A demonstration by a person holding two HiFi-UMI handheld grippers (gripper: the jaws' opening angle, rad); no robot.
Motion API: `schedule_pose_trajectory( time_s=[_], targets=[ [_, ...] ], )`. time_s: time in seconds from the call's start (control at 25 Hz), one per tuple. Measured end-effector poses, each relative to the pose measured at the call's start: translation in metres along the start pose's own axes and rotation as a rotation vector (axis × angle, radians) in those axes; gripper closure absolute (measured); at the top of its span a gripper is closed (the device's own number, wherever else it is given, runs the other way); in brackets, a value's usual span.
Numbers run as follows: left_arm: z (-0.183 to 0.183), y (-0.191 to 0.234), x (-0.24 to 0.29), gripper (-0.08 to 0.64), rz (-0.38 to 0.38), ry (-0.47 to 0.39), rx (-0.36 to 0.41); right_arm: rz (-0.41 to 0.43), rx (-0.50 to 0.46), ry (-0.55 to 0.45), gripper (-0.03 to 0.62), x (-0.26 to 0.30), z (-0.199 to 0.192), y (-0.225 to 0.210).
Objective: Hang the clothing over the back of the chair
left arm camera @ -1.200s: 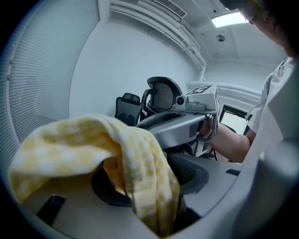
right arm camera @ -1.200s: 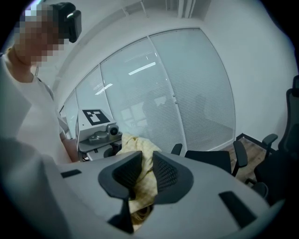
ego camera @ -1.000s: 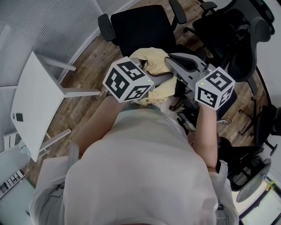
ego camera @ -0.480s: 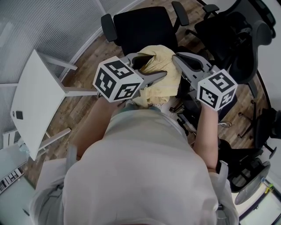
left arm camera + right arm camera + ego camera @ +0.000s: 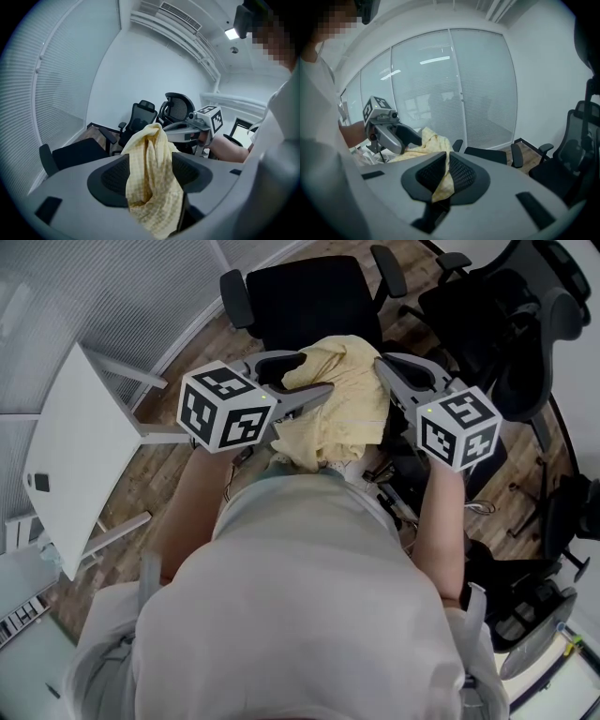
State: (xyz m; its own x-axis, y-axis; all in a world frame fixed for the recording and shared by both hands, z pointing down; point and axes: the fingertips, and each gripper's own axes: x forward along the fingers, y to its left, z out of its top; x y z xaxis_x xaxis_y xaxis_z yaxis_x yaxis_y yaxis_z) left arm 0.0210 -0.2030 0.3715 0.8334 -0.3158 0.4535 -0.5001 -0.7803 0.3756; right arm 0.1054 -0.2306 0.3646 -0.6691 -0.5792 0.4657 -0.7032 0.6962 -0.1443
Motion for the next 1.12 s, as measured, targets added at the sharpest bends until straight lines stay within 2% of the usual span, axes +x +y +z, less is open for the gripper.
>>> schedule_pose_trajectory(
  time_s=[0.12, 0.36, 0.64, 1.12],
  targets=[
    [-0.002, 0.006, -0.010, 0.284, 0.023, -0.004, -0.001, -0.013, -0.010, 0.033, 0.554, 0.003, -0.006, -0.002],
    [-0.004, 0.012, -0.020, 0.284, 0.034, -0.034, -0.026, -0.008, -0.062, 0.027, 0.552, 0.007, -0.004, 0.003],
    [0.000, 0.008, -0.016, 0.284, 0.022, -0.058, -0.018, 0.018, -0.018, -0.027, 0.482, 0.001, 0.006, 0.003],
    [0.005, 0.014, -0.018, 0.284, 0.061, -0.080, 0.003, 0.054, 0.031, -0.083, 0.449, -0.007, 0.013, 0.006]
  ],
)
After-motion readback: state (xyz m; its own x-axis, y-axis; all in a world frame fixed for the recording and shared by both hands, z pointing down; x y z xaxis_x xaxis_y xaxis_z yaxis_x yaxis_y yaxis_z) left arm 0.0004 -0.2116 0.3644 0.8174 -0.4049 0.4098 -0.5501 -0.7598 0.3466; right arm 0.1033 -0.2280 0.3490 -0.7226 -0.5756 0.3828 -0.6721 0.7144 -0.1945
